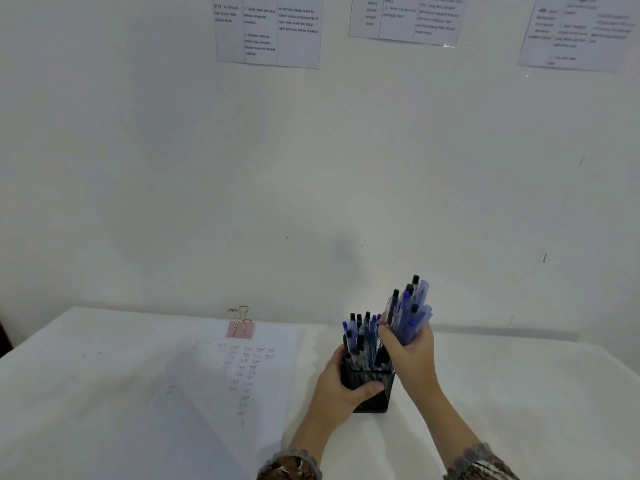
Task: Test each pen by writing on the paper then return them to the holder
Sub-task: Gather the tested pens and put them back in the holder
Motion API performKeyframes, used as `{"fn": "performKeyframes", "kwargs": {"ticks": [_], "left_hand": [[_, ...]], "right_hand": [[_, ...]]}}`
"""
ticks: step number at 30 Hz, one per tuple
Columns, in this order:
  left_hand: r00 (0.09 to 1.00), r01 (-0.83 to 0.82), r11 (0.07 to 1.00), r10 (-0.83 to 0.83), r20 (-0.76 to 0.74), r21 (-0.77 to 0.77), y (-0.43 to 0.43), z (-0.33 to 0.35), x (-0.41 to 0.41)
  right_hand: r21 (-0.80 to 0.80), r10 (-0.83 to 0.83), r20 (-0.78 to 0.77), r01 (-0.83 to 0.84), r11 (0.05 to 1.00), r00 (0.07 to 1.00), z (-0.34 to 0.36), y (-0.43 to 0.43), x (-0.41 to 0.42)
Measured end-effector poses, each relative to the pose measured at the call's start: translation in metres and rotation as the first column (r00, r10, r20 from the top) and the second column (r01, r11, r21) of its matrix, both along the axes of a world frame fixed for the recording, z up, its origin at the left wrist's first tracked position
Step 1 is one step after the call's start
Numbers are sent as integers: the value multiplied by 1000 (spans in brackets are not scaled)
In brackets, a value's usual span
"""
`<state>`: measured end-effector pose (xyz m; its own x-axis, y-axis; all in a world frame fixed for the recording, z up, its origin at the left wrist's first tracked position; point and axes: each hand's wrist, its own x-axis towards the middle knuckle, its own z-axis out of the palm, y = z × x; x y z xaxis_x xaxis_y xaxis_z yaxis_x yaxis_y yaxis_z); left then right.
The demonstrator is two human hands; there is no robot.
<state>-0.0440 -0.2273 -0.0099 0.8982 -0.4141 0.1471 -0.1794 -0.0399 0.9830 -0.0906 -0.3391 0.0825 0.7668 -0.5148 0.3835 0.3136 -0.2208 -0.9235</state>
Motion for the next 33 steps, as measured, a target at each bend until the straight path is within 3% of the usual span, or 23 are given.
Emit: {"fn": "performKeyframes", "kwargs": {"ticks": [4,15,19,23,26,33], "left_hand": [[1000,-10,1000,10,11,-14,0,1,-2],[1000,-30,999,29,10,24,0,0,-1],[1000,-23,999,23,0,23,0,0,-1],[1000,-29,999,29,5,19,-1,1,-2],[1000,-26,1000,26,0,1,0,1,-1],[1000,-22,1000,22,-11,14,0,3,-3]], "right_hand": [[129,-3,-26,7,992,1000,-2,1,6],[44,-19,116,14,999,993,22,7,25],[-55,15,-10,-16,998,1000,6,7,19],[-284,-68,-194,10,959,979,-9,-1,15],[-283,-21,-256,-54,957,966,-10,1,12],[-223,73,-184,-114,968,980,-14,-2,11]]}}
